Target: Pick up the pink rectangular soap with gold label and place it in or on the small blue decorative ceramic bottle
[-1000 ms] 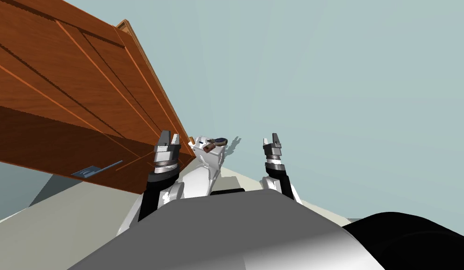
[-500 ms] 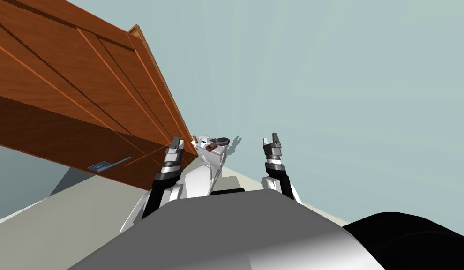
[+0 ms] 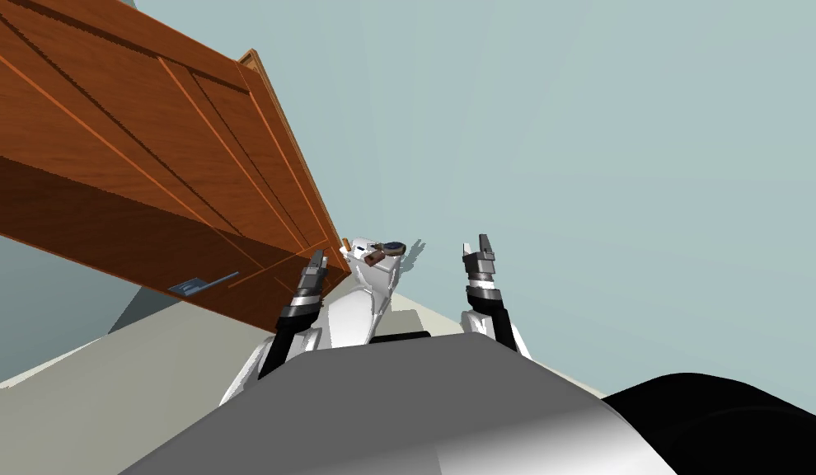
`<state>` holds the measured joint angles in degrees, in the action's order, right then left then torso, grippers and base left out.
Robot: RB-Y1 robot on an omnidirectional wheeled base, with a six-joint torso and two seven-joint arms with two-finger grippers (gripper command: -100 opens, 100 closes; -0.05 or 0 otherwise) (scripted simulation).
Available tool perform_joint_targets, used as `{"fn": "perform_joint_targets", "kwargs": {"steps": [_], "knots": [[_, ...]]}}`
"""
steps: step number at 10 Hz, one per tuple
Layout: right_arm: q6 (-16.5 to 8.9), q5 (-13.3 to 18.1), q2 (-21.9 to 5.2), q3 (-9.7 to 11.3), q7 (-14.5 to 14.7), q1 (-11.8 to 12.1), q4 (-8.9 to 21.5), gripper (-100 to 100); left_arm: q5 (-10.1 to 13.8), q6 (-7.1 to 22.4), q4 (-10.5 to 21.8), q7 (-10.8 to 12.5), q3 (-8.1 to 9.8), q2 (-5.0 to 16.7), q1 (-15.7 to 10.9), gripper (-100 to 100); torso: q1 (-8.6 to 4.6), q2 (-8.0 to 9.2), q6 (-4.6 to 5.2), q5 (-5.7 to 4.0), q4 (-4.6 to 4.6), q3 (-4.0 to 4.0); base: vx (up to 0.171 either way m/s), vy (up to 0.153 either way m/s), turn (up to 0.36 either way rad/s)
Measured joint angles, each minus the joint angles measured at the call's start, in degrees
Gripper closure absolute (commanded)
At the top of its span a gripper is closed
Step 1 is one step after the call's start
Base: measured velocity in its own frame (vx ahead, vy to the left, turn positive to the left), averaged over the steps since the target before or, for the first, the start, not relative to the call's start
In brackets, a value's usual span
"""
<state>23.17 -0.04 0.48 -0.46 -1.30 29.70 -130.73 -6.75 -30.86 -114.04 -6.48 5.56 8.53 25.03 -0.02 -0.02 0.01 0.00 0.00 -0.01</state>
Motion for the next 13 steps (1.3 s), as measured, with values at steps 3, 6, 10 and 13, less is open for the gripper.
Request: {"fn": "perform_joint_targets", "kwargs": {"steps": [3,6,10,13], "knots": [[0.00,0.00,0.00,0.00,0.00,0.00,0.00,0,-0.02,0.14,5.06,1.13,0.83,0.56,-0.42,-100,-0.01,-0.02,0.00,0.00,0.00,-0.01,0.008,-0.010,0.036],[0.00,0.00,0.00,0.00,0.00,0.00,0.00,0,-0.01,0.48,9.59,1.90,1.06,0.72,-1.43,-100,-0.02,-0.04,0.00,-0.01,-0.01,-0.02,0.010,-0.011,0.035],[0.00,0.00,0.00,0.00,0.00,0.00,0.00,0,0.60,0.73,14.72,2.86,0.92,0.63,-2.41,-100,-0.03,-0.03,0.00,-0.01,-0.01,-0.02,0.015,-0.014,0.038],[0.00,0.00,0.00,0.00,0.00,0.00,0.00,0,1.58,0.38,19.41,3.28,0.61,0.30,-3.72,-100,-0.11,-0.23,0.01,-0.03,-0.04,-0.13,0.069,-0.039,-0.034]]}}
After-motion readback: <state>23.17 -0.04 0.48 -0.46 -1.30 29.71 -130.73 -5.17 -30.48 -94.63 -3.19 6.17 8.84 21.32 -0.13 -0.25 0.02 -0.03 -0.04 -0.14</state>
